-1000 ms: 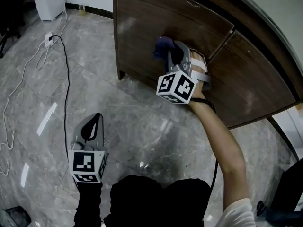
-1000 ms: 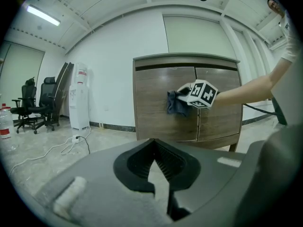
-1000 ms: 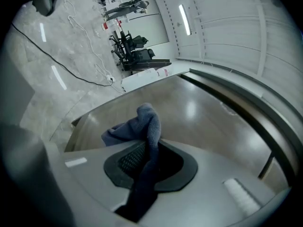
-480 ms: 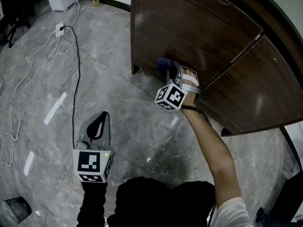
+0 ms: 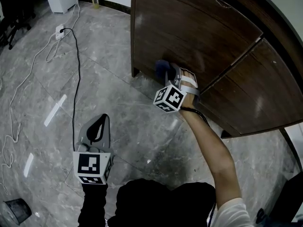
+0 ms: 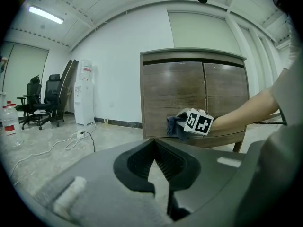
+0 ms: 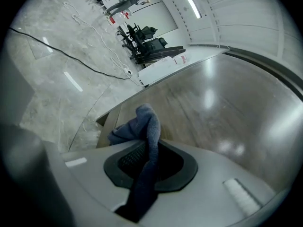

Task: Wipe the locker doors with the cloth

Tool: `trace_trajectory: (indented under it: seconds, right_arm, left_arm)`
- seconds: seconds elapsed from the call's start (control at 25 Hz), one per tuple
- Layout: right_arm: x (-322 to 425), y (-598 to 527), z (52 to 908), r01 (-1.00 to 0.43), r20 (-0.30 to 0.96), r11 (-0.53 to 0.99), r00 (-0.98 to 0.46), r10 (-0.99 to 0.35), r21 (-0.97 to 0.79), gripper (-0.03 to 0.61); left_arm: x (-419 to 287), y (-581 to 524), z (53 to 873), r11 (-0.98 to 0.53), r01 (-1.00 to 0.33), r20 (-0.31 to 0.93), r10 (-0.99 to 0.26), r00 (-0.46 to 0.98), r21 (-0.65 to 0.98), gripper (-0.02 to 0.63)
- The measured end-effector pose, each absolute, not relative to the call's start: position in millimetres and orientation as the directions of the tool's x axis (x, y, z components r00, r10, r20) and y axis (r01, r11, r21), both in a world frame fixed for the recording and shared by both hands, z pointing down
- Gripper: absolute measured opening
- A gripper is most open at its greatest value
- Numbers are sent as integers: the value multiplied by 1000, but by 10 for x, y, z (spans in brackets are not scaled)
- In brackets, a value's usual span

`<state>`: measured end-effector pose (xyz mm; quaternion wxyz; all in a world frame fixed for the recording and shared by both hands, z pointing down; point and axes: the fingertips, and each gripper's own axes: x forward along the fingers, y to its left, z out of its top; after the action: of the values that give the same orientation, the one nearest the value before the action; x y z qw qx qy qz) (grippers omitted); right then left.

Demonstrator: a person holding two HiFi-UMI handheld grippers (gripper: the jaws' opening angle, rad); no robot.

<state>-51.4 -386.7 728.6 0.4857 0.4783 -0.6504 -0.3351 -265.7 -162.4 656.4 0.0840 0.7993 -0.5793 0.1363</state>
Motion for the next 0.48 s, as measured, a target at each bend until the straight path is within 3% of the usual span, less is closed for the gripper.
trace_trajectory:
  seconds: [0.48]
  right_arm:
    - [-695, -4001, 5246, -263, 36, 72, -137, -990, 962, 52]
  left_arm:
    - [-2572, -1578, 6416, -334, -943, 283, -904, 321, 2, 4]
